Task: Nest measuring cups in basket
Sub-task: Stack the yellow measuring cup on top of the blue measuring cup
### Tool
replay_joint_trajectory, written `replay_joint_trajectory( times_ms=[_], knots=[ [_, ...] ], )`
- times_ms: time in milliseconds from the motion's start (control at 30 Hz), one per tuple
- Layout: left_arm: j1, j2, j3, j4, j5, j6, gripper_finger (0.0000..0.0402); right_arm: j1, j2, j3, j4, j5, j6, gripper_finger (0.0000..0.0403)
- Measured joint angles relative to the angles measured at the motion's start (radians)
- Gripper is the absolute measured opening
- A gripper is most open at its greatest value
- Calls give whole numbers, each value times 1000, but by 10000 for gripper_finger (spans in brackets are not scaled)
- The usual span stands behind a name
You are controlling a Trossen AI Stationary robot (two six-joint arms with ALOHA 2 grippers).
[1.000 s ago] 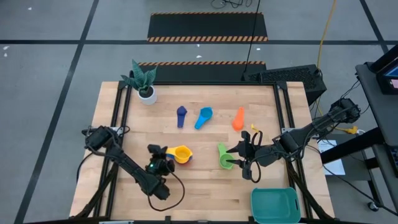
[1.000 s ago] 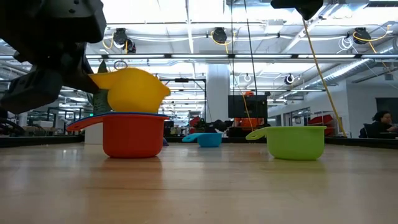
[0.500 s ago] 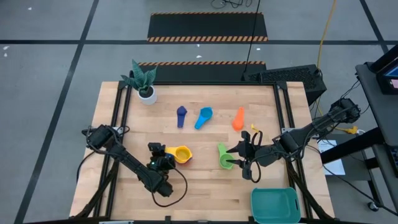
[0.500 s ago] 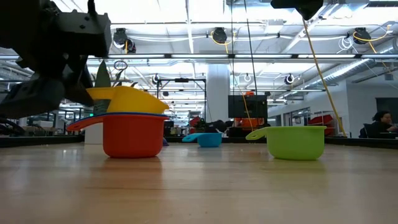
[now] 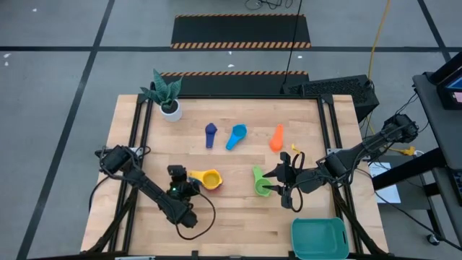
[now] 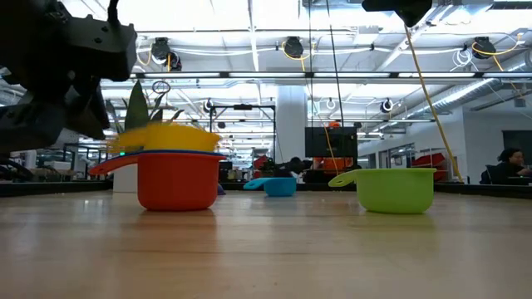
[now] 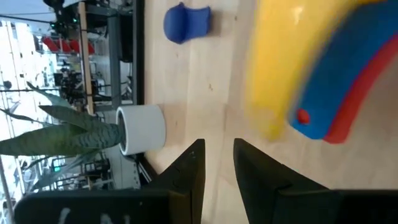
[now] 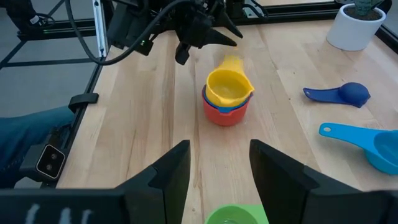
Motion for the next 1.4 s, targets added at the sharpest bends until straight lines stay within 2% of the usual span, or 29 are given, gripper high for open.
replay_joint_trajectory(
  times_ms=[300, 567, 667, 933, 1033, 1167, 1300, 1400],
  knots=[
    [-25, -6, 0, -49, 52, -73, 88, 0, 0, 0, 0, 0, 0, 160],
    [-44, -119, 8, -42, 60, -211, 88, 0, 0, 0, -2, 0, 2, 160],
    [-52, -174, 9, 22, 60, -220, 88, 0, 0, 0, -2, 0, 3, 160],
    [-25, -299, 9, 304, 96, 157, 95, 0, 0, 0, 2, 0, 3, 160],
    [4, -314, 9, 352, 94, 271, 136, 0, 0, 0, 1, -1, 2, 160],
    [45, -316, 9, 358, 102, 374, 228, 0, 0, 0, 0, -3, 1, 160],
    [93, -317, -14, 377, 210, 478, 307, 0, 0, 0, 0, -26, 3, 160],
    [125, -317, -47, 424, 242, 528, 338, 0, 0, 0, 1, -26, 3, 160]
  ],
)
